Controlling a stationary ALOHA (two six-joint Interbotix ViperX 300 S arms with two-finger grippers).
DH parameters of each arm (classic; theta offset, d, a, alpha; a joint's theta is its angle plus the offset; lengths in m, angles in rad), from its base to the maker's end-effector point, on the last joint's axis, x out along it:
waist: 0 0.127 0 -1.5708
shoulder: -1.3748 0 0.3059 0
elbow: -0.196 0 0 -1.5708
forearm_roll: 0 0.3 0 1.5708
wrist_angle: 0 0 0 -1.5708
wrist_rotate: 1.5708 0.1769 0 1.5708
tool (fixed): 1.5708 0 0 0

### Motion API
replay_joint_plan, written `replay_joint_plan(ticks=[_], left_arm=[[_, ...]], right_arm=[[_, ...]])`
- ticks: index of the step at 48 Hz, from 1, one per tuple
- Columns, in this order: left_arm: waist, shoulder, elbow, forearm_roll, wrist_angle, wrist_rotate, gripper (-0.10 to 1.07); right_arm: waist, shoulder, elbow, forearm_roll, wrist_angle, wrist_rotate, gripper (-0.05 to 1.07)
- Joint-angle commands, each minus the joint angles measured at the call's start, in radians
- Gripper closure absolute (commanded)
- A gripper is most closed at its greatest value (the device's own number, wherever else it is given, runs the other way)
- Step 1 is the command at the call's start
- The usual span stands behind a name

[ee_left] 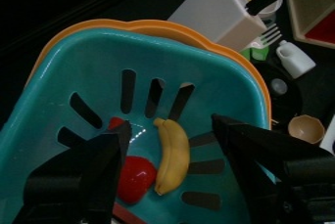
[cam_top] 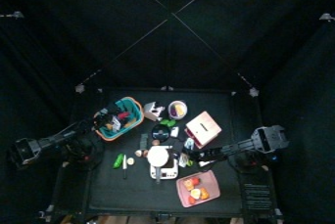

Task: Grab squash half

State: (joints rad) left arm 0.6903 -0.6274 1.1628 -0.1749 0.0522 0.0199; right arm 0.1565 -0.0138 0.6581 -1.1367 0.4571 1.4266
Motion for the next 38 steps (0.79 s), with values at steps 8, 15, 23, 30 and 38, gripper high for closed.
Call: replay_joint_plan(ticks=[8, 15, 23, 30, 38], left_arm=[[-0.067, -0.067, -0.032, -0.014, 0.011, 0.000, -0.01], [-0.156, -0.121, -0.043, -0.026, 0.002, 0.000, -0.01], [-0.337, -0.135, -0.069, -0.032, -0.008, 0.003, -0.01], [-0.499, -0.120, -0.069, -0.002, -0.055, 0.006, -0.01], [-0.632, -0.075, -0.049, 0.048, -0.178, 0.005, -0.01]], right_arm=[[0.040, -0.080, -0.038, 0.048, 0.078, -0.006, 0.09], [0.121, -0.135, -0.025, 0.098, 0.152, -0.006, 0.09], [0.244, -0.193, -0.006, 0.124, 0.166, -0.005, 0.09], [0.324, -0.198, -0.002, 0.150, 0.167, -0.002, 0.09], [0.345, -0.192, -0.025, 0.428, 0.195, -0.003, 0.09]])
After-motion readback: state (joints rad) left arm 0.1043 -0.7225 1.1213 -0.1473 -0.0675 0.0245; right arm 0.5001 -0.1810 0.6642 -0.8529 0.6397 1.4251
